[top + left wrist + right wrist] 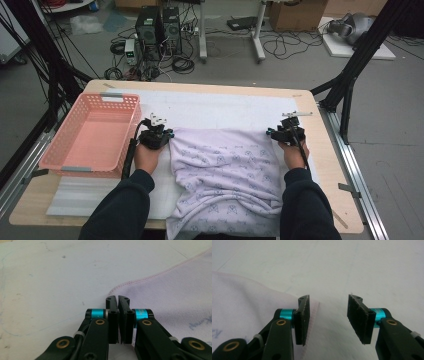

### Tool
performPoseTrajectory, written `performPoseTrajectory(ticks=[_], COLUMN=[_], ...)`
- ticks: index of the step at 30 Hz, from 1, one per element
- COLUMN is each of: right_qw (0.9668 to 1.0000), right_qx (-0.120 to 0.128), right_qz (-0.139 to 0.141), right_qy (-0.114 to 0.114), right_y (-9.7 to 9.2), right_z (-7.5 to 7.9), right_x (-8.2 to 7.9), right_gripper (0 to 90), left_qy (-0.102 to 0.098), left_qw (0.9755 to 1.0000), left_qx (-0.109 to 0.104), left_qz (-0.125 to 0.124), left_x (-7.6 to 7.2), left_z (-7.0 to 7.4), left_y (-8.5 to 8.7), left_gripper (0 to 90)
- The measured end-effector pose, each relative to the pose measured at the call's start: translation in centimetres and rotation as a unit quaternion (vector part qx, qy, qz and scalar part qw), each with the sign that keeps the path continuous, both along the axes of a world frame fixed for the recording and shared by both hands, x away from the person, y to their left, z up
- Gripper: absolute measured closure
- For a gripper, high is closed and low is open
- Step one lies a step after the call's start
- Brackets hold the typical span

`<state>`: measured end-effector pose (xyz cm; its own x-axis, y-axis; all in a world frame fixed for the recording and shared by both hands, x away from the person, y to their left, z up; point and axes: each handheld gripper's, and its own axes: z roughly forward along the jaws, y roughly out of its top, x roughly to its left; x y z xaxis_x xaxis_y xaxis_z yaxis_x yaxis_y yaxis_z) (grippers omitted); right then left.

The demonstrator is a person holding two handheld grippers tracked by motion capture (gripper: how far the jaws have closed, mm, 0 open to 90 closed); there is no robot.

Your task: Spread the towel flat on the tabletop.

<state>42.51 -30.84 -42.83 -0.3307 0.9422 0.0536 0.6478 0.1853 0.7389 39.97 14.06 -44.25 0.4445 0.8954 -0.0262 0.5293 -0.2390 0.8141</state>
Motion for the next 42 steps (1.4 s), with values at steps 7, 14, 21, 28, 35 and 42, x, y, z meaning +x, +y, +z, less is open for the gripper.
performPoseTrajectory(ticks=[7,14,21,28,35,42], right_qw=[0.9986,0.9939,0.9935,0.9942,0.9949,0.9968], right_qx=[-0.020,-0.083,-0.067,-0.026,0.000,0.016], right_qz=[0.043,0.073,-0.035,-0.076,-0.064,-0.035], right_qy=[0.025,0.008,-0.085,-0.072,-0.078,-0.070], right_y=[1.9,1.9,0.6,-1.4,-2.6,-3.0], right_z=[-1.3,-0.7,-0.3,-0.1,1.3,1.1], right_x=[1.4,2.2,3.3,2.7,1.0,-0.6], right_gripper=[66.6,86.3,84.0,58.6,55.3,54.0], left_qy=[0.018,0.013,-0.058,-0.001,0.054,0.002], left_qw=[0.9998,0.9994,0.9965,0.9981,0.9977,0.9955], left_qx=[-0.002,-0.026,-0.033,-0.059,-0.031,0.044], left_qz=[-0.009,0.018,0.052,0.015,-0.028,-0.084], left_x=[0.3,2.6,6.1,5.5,4.9,4.5], left_z=[-0.5,0.6,2.8,2.1,0.0,-0.5], left_y=[0.2,0.0,-1.3,-1.4,-2.9,-4.9], left_gripper=[86.3,86.7,80.9,46.1,43.4,78.1])
